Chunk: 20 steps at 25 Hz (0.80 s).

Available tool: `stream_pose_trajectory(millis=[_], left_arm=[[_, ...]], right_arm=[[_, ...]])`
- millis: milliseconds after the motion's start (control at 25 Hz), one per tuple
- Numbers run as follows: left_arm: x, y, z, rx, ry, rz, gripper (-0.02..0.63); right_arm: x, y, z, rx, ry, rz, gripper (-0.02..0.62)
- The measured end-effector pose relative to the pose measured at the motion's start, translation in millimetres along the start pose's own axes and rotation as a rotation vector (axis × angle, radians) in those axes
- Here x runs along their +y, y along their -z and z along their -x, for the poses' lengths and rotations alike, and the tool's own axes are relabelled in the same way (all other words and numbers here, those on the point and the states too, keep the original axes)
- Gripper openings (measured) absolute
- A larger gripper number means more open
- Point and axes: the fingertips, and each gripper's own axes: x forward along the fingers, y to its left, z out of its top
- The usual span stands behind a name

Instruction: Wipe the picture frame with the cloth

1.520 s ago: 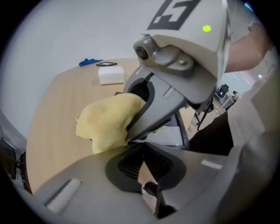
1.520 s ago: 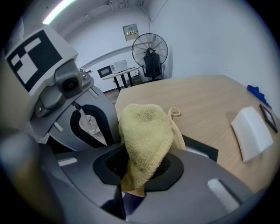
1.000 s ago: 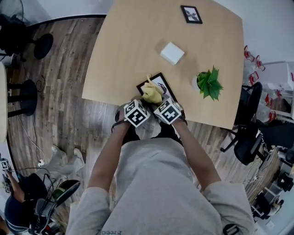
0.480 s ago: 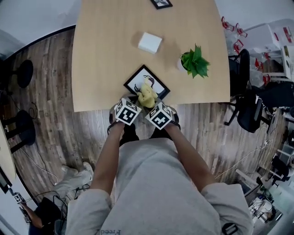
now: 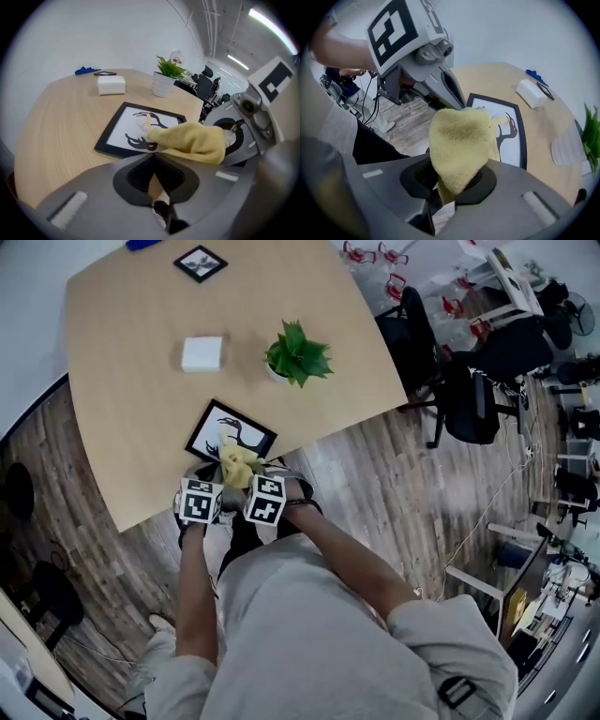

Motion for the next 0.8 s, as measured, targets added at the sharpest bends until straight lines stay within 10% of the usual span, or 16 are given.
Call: stream_pose_trajectory(millis=[320, 800], left_arm=[[-4.4, 4.0, 0.0, 0.015, -0.042, 0.019, 0.054], [-7.7, 2.9, 0.2, 0.089, -0.069, 0.046, 0.054]], right_arm=[[23.3, 16.5, 4.8, 0.036, -0.068, 0.316, 0.074], [-31.8, 72.2, 20.0, 0.085, -0.163, 0.346, 0.072]])
